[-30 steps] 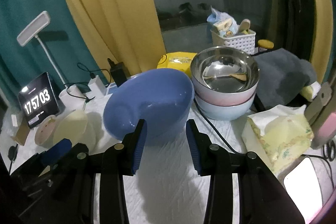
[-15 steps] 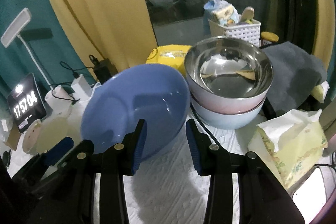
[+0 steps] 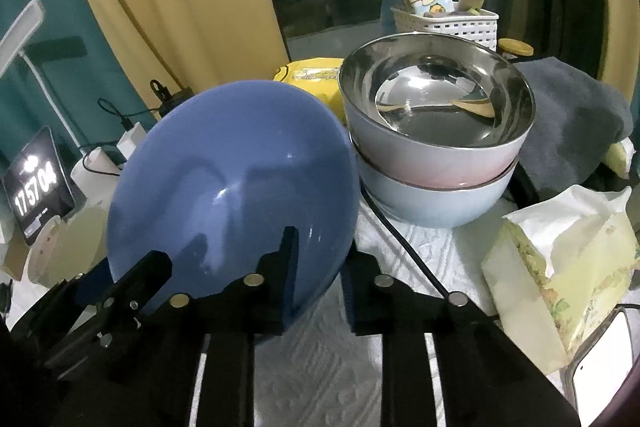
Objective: Organize plates and bowls
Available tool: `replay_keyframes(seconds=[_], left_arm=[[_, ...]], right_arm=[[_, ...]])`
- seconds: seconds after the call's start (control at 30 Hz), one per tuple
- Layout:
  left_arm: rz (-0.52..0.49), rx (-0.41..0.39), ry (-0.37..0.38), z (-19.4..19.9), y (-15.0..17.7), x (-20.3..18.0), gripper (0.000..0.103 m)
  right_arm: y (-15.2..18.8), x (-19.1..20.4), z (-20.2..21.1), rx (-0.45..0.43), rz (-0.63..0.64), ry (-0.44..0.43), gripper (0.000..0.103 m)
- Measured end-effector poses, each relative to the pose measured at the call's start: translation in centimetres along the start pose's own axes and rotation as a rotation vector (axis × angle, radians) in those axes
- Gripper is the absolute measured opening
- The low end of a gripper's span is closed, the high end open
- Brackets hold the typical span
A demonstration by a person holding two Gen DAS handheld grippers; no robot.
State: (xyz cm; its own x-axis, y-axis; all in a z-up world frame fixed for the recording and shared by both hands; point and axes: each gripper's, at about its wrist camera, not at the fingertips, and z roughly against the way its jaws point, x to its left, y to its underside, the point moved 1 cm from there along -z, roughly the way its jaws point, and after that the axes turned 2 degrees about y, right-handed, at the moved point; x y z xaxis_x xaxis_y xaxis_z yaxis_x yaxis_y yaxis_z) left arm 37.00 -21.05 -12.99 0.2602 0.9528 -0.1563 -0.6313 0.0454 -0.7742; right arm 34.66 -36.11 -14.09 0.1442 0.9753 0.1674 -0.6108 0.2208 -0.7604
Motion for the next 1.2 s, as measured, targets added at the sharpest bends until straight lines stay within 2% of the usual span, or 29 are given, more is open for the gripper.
replay_keyframes(seconds=[0.13,0.7,1.2], left_arm=[[0.02,0.014,0.011,0.1,0.1,0.7,0.025],[0.015,-0.033,-0.003,4.6,1.3,1.4,0.025],[0.043,-0.066,0.021,12.2,4.7,3.1,0.025]], right_arm=[[0.3,-0.2,0.2,-0.005,-0.009,-0.005,0.018],[1.9,1.3,3.9,-0.051,0.006,-0.018,0.017],[5.7,3.8,9.6,-0.063,0.01,-0.074,0.017]])
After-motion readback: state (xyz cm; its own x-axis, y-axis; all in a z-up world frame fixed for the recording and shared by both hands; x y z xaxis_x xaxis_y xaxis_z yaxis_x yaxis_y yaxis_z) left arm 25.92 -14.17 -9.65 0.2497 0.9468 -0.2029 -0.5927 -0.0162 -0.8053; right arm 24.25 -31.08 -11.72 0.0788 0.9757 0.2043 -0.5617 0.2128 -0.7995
